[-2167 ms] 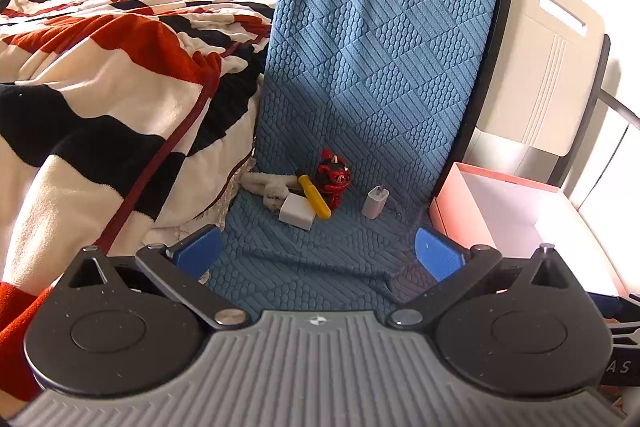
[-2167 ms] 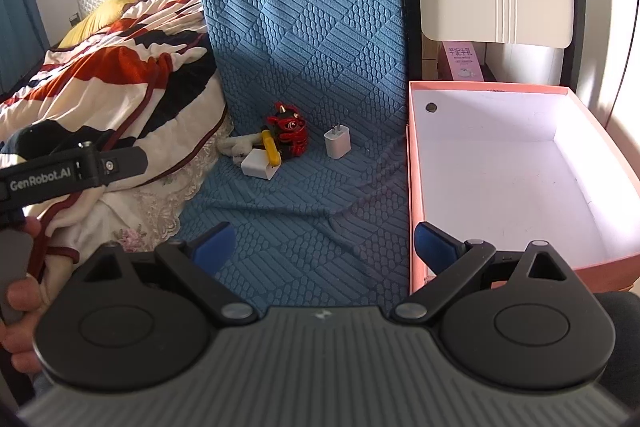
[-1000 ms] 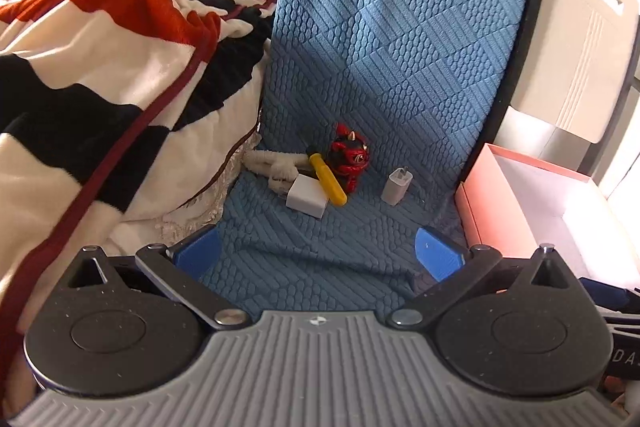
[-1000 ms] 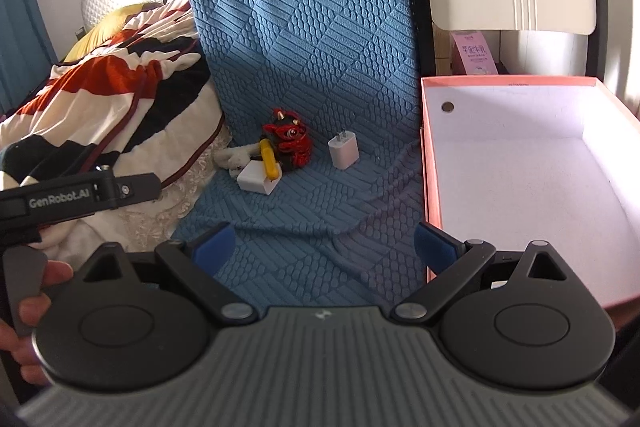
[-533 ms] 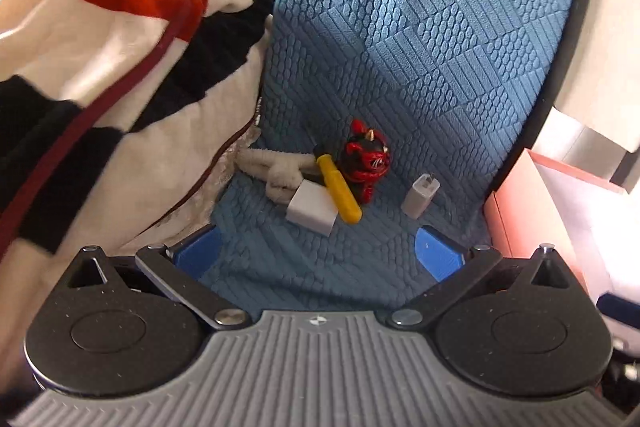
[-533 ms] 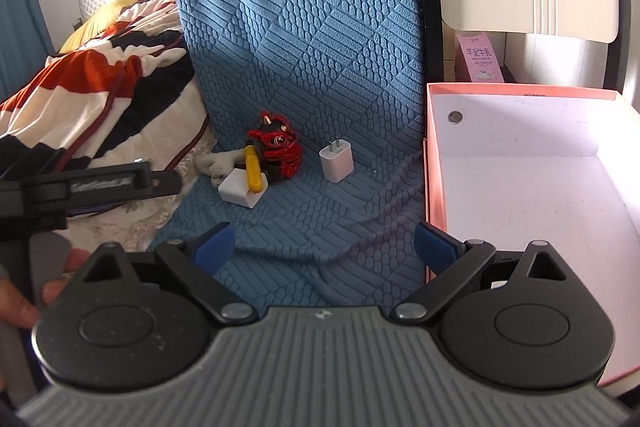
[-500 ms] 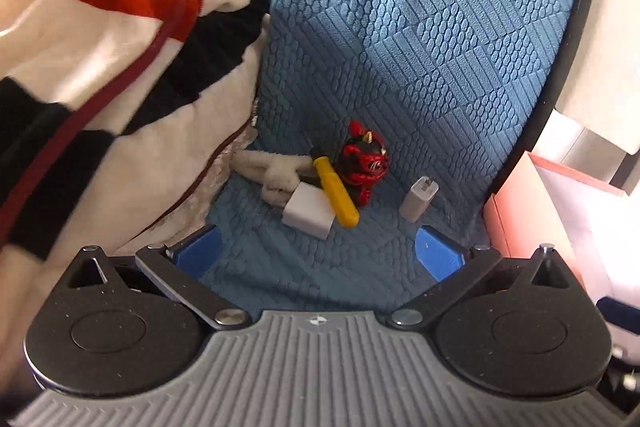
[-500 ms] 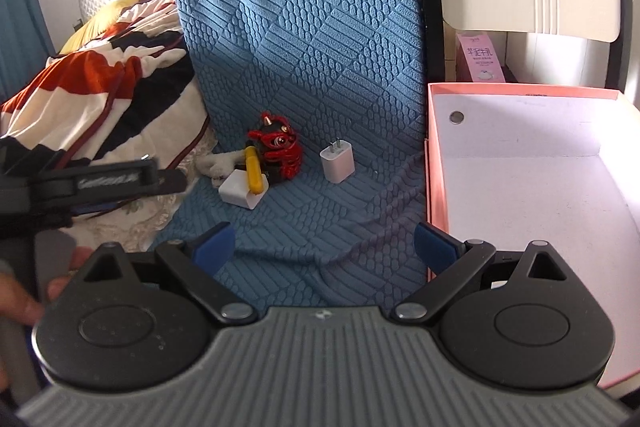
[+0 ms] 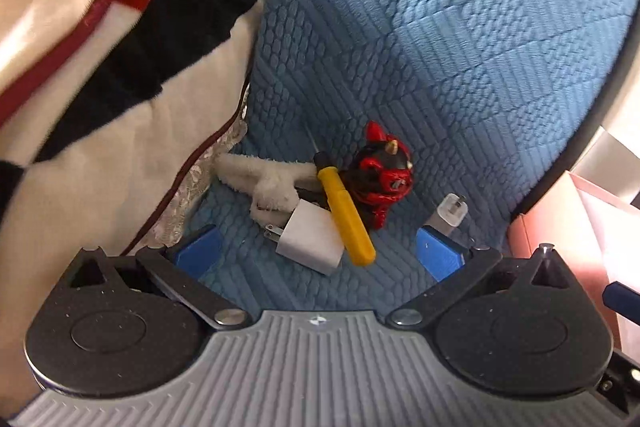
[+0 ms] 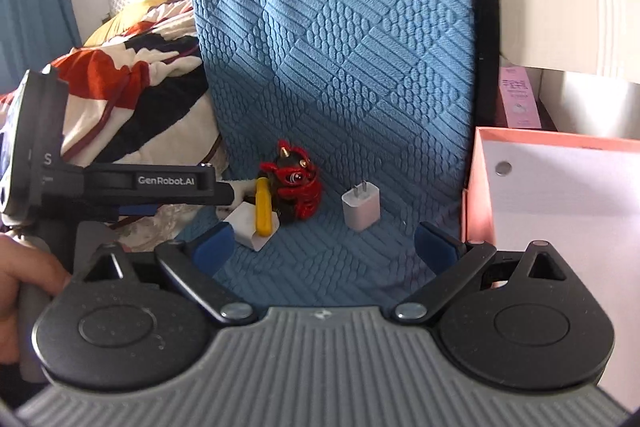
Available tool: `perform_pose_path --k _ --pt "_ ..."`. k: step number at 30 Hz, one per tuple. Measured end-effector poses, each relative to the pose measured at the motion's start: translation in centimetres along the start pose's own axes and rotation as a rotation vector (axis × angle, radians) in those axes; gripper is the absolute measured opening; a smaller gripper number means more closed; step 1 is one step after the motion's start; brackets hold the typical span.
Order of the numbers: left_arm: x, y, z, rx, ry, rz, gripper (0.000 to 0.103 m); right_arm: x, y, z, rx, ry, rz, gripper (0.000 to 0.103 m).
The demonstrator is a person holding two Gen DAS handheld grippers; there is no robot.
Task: Organize rigid objects
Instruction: 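Grasp the white square charger with the left gripper while the right gripper grasps the small white plug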
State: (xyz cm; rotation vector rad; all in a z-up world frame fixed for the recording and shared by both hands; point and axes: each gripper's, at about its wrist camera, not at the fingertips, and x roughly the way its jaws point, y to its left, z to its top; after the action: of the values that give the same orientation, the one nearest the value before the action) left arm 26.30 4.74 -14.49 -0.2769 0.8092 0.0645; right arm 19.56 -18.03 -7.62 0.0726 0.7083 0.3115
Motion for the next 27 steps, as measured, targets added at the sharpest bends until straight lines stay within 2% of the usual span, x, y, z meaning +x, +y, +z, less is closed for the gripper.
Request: perform_pose_path --k 3,4,5,6,8,9,14,21,25,27 --pt "1.6 0.4 0.2 -0.017 0.022 0.000 0.103 1.8 -0.2 0.8 -0.023 0.018 -0.028 0.096" --pt "2.0 0.5 0.3 -0.022 0.028 0.002 0.102 2.4 -0.4 1.0 -0.025 0.021 -0.040 0.088" --pt "2.4 0.7 0.3 -0.028 0.034 0.001 0.100 3.1 -0.6 1.2 -0.021 0.030 -0.048 0.075" --pt "2.7 0.9 0.3 -0.037 0.039 0.000 0.098 3.8 -0.9 1.4 -0.008 0.046 -0.052 0.072" --pt "3.3 1.3 0.3 -0.051 0.046 -0.006 0.091 5.1 -1.6 1.8 0.028 0.076 -0.027 0.071" --pt "3.6 1.7 0.3 -0.068 0.042 -0.007 0.084 5.7 -1.9 2.0 0.039 0.083 -0.019 0.071" --pt "5.1 2.5 0.3 -0.114 0.075 0.020 0.072 8.8 -2.7 2.4 0.038 0.109 -0.023 0.070" --pt "6.8 1.5 -0.3 -0.048 0.126 0.024 0.070 12.4 -3.6 3.0 0.034 0.156 -0.017 0.069" --pt "7.3 1.0 -0.5 -0.028 0.135 0.004 0.070 14.6 -4.1 3.1 0.036 0.190 -0.006 0.065" --pt "7.6 0.7 -0.5 -0.012 0.134 0.003 0.070 15.5 -4.1 3.1 0.032 0.208 0.000 0.059"
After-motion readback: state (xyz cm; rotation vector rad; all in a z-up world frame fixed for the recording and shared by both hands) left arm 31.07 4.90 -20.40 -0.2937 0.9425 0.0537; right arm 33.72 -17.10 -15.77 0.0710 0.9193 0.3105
